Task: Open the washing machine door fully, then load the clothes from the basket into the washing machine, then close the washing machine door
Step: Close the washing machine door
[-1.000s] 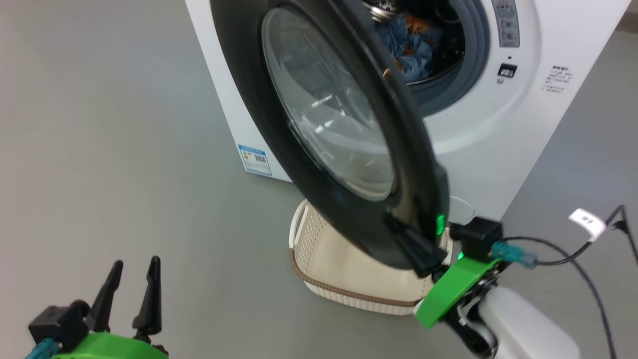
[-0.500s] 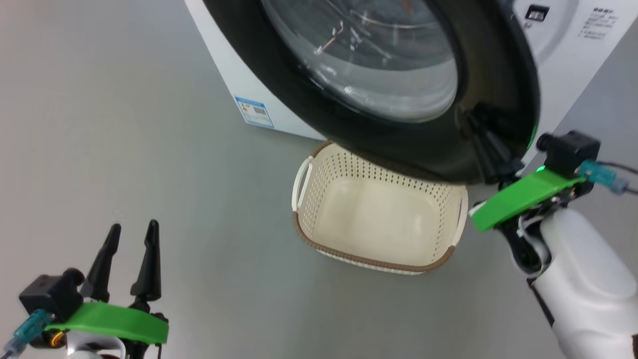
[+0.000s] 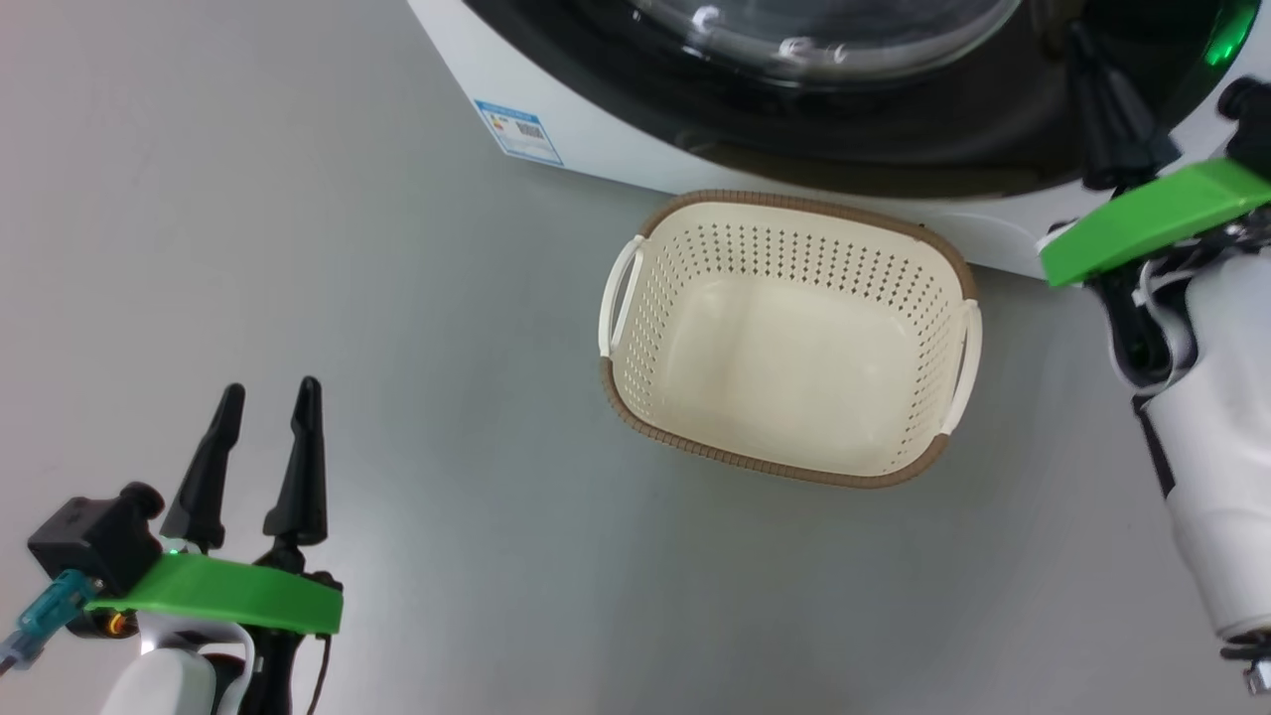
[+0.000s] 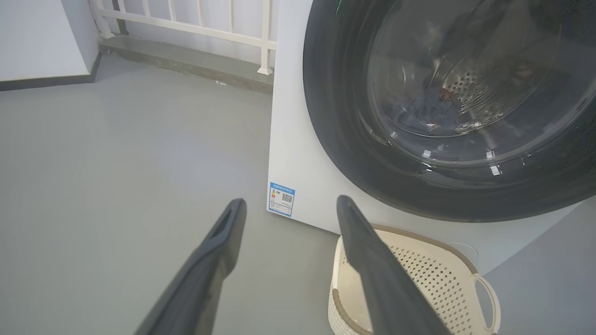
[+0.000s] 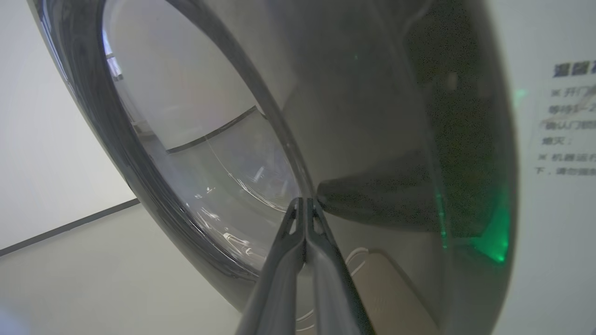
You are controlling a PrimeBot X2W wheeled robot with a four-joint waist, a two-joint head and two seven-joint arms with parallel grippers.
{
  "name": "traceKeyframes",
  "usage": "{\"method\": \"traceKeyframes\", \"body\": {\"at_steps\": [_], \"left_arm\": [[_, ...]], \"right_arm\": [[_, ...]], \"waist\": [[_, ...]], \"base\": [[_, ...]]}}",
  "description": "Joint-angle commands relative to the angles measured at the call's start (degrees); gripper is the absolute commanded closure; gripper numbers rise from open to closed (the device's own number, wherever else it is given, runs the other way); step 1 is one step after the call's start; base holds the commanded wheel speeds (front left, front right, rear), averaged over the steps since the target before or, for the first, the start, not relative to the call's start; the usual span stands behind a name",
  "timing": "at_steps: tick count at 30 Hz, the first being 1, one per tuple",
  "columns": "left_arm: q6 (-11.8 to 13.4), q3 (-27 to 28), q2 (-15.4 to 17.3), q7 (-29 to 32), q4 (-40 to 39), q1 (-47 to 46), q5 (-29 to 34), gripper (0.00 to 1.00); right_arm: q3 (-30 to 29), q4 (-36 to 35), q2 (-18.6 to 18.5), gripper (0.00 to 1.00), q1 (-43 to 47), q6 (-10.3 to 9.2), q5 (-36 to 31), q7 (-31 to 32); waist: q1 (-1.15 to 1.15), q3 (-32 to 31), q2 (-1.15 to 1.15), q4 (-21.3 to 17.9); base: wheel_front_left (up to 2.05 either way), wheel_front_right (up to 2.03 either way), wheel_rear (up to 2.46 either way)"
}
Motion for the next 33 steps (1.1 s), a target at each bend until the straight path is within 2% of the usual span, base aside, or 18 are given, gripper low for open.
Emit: {"method": "traceKeyframes", "body": {"at_steps": [1,6,10,18,25,26,27,28,29,30,33], "left_arm": [[-0.09,2.13,1.74,-0.36,-1.07,-1.51,-0.27,0.00],[-0.09,3.20,1.32,-0.36,-1.65,-1.92,0.00,0.00],[-0.09,3.18,0.93,-0.36,-1.68,-1.73,0.24,0.00],[-0.09,2.96,1.03,-0.36,-1.31,-1.69,0.33,0.00],[-0.09,2.89,1.34,-0.36,-0.78,-1.00,0.64,0.00],[-0.09,2.95,1.37,-0.36,-0.64,-0.84,0.71,0.00],[-0.09,3.00,1.34,-0.36,-0.48,-0.67,0.73,0.00],[-0.09,3.01,1.26,-0.36,-0.35,-0.53,0.77,0.00],[-0.09,2.95,1.24,-0.36,-0.33,-0.40,0.81,0.00],[-0.09,2.85,1.29,-0.36,-0.28,-0.29,0.84,0.00],[-0.09,2.81,1.68,-0.36,-0.20,0.08,1.15,0.00]], "right_arm": [[-0.16,-0.97,-0.09,1.00,-1.18,0.02,-0.81,-0.27],[-5.30,0.36,-0.27,1.00,-4.54,0.02,-3.96,-0.27],[-8.57,1.11,0.98,1.00,-5.83,0.02,-7.35,-0.27],[-8.71,1.65,2.80,1.00,-4.97,0.02,-8.64,-0.27],[-5.19,-1.20,3.26,1.00,0.95,0.02,-4.60,-0.27],[-4.73,-1.67,3.34,0.86,1.77,0.02,-3.72,-0.27],[-4.36,-2.21,3.29,0.64,2.58,0.02,-3.01,-0.27],[-3.99,-2.82,3.22,0.56,3.42,0.02,-2.44,-0.27],[-3.58,-3.49,3.21,0.41,4.31,0.02,-1.91,-0.27],[-3.16,-4.18,3.15,0.02,5.20,0.02,-1.42,-0.27],[-2.13,-6.37,3.24,0.00,7.90,0.02,-0.33,-0.27]], "waist": [[0.00,0.86,0.00,0.45],[0.00,1.20,0.00,0.45],[0.00,0.93,0.00,0.15],[0.00,-0.35,0.00,-0.82],[0.00,-3.39,0.00,-2.20],[0.00,-3.87,0.00,-2.45],[0.00,-4.37,0.00,-2.71],[0.00,-4.88,0.00,-3.00],[0.00,-5.39,0.00,-3.32],[0.00,-5.90,0.00,-3.63],[0.00,-7.57,0.00,-4.80]], "base": [[0.00,0.00,0.00],[0.00,0.00,0.00],[0.00,0.00,0.00],[0.00,0.00,0.00],[0.00,0.00,0.00],[0.00,0.00,0.00],[0.00,0.00,0.00],[0.00,0.00,0.00],[0.00,0.00,0.00],[0.00,0.00,0.00],[0.00,0.00,0.00]]}}
